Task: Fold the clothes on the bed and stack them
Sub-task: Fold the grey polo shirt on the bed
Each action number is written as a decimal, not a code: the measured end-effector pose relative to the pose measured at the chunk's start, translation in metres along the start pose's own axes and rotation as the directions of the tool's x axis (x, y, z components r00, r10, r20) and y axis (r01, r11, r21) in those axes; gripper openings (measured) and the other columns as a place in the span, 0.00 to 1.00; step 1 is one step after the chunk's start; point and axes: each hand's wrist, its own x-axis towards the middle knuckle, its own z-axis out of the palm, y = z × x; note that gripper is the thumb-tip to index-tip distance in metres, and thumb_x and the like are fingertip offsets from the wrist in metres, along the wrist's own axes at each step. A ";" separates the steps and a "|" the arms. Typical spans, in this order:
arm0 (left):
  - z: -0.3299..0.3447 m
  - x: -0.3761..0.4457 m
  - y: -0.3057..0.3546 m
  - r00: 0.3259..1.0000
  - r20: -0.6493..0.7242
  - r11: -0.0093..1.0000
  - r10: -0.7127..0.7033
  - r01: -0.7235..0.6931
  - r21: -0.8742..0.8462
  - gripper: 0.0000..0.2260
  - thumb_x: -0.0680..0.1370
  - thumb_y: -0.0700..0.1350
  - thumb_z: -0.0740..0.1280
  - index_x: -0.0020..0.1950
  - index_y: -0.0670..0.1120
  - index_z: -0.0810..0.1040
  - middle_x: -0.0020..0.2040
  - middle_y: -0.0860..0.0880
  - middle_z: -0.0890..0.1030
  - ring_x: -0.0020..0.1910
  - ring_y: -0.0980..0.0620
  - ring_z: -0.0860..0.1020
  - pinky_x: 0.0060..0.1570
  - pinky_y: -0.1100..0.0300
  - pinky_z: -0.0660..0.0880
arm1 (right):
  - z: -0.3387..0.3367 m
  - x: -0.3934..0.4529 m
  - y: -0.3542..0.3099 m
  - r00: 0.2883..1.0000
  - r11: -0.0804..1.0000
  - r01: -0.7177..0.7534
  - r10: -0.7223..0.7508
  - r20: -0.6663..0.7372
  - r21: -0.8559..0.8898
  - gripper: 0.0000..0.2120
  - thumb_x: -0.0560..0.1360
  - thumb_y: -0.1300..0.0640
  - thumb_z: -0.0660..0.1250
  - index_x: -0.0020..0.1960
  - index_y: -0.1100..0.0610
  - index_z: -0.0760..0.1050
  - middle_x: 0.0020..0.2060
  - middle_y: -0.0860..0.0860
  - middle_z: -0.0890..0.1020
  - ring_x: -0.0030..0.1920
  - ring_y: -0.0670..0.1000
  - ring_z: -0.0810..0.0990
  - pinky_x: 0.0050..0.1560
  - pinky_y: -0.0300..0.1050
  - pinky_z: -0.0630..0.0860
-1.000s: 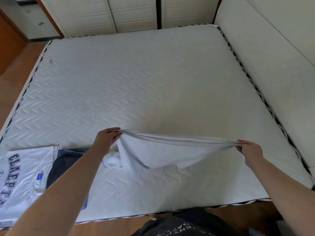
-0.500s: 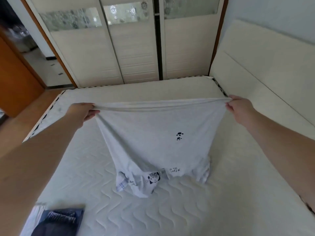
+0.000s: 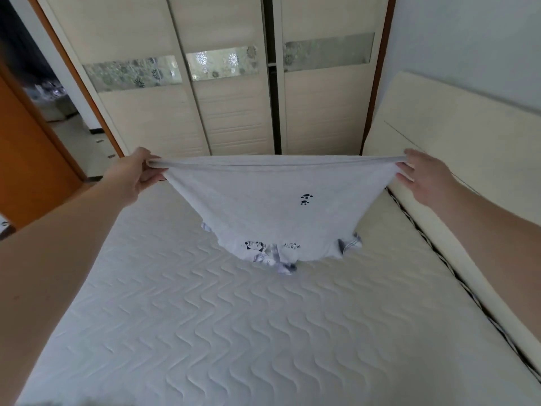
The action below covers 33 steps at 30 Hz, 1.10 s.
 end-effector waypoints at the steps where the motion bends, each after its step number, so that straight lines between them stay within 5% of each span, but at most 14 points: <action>1: -0.007 -0.004 -0.014 1.000 -0.007 0.999 -0.029 0.029 0.029 0.08 0.78 0.48 0.67 0.49 0.43 0.79 0.47 0.45 0.85 0.45 0.51 0.85 0.39 0.61 0.82 | -0.005 -0.006 0.011 0.999 1.000 -0.003 0.003 -0.046 0.004 0.10 0.78 0.58 0.66 0.59 0.57 0.76 0.53 0.50 0.80 0.58 0.47 0.80 0.59 0.41 0.77; 5: -0.040 -0.038 -0.101 0.990 -0.057 0.983 -0.132 0.138 0.117 0.10 0.78 0.49 0.70 0.49 0.43 0.82 0.44 0.45 0.85 0.44 0.51 0.85 0.39 0.62 0.82 | -0.035 -0.044 0.080 0.982 0.998 -0.042 0.051 -0.180 0.053 0.08 0.75 0.60 0.71 0.53 0.62 0.79 0.43 0.52 0.81 0.43 0.45 0.81 0.47 0.34 0.80; 9: -0.070 -0.091 -0.208 0.972 -0.109 0.976 -0.210 0.215 0.043 0.08 0.76 0.40 0.71 0.53 0.37 0.81 0.46 0.42 0.83 0.42 0.52 0.82 0.38 0.66 0.80 | -0.081 -0.085 0.165 0.954 0.984 -0.176 0.175 -0.243 0.015 0.03 0.76 0.66 0.68 0.46 0.60 0.79 0.34 0.50 0.80 0.39 0.46 0.78 0.40 0.31 0.78; 15: -0.107 -0.168 -0.338 0.919 -0.167 0.929 -0.358 0.368 0.034 0.09 0.77 0.35 0.69 0.57 0.36 0.80 0.46 0.44 0.82 0.44 0.53 0.80 0.57 0.58 0.75 | -0.161 -0.163 0.285 0.887 0.919 -0.389 0.352 -0.300 -0.071 0.15 0.76 0.69 0.67 0.62 0.68 0.75 0.37 0.53 0.79 0.37 0.47 0.77 0.35 0.28 0.76; 19: -0.139 -0.209 -0.415 0.866 -0.243 0.883 -0.437 0.465 0.068 0.10 0.78 0.35 0.68 0.59 0.37 0.78 0.42 0.43 0.79 0.40 0.51 0.78 0.38 0.68 0.79 | -0.209 -0.213 0.348 0.813 0.846 -0.522 0.455 -0.364 -0.109 0.16 0.76 0.69 0.66 0.64 0.68 0.74 0.26 0.47 0.81 0.25 0.39 0.78 0.33 0.29 0.76; 25: -0.197 -0.268 -0.525 0.747 -0.334 0.766 -0.575 0.635 0.101 0.13 0.79 0.37 0.67 0.63 0.36 0.74 0.39 0.42 0.78 0.38 0.51 0.78 0.32 0.69 0.78 | -0.250 -0.273 0.429 0.728 0.802 -0.589 0.473 -0.497 -0.100 0.21 0.77 0.70 0.64 0.69 0.66 0.67 0.44 0.62 0.77 0.25 0.44 0.79 0.29 0.31 0.76; 28: -0.222 -0.294 -0.572 0.704 -0.314 0.715 -0.637 0.692 0.099 0.13 0.80 0.42 0.66 0.60 0.35 0.76 0.45 0.39 0.82 0.42 0.50 0.82 0.38 0.65 0.81 | -0.274 -0.301 0.469 0.691 0.746 -0.652 0.509 -0.514 -0.138 0.17 0.78 0.67 0.65 0.66 0.69 0.70 0.42 0.58 0.78 0.28 0.43 0.80 0.31 0.31 0.76; 31: -0.241 -0.314 -0.606 0.678 -0.319 0.690 -0.662 0.718 0.094 0.11 0.81 0.42 0.65 0.59 0.35 0.75 0.46 0.40 0.82 0.42 0.50 0.82 0.50 0.55 0.78 | -0.299 -0.322 0.501 0.647 0.699 -0.699 0.530 -0.548 -0.151 0.17 0.79 0.64 0.64 0.67 0.67 0.70 0.51 0.60 0.80 0.41 0.49 0.80 0.40 0.38 0.75; 33: -0.253 -0.326 -0.622 0.665 -0.333 0.671 -0.669 0.733 0.115 0.10 0.82 0.41 0.64 0.58 0.36 0.75 0.46 0.40 0.81 0.42 0.50 0.82 0.50 0.53 0.77 | -0.315 -0.335 0.514 0.622 0.676 -0.719 0.521 -0.585 -0.162 0.17 0.79 0.64 0.65 0.67 0.66 0.71 0.46 0.57 0.80 0.36 0.47 0.79 0.38 0.38 0.75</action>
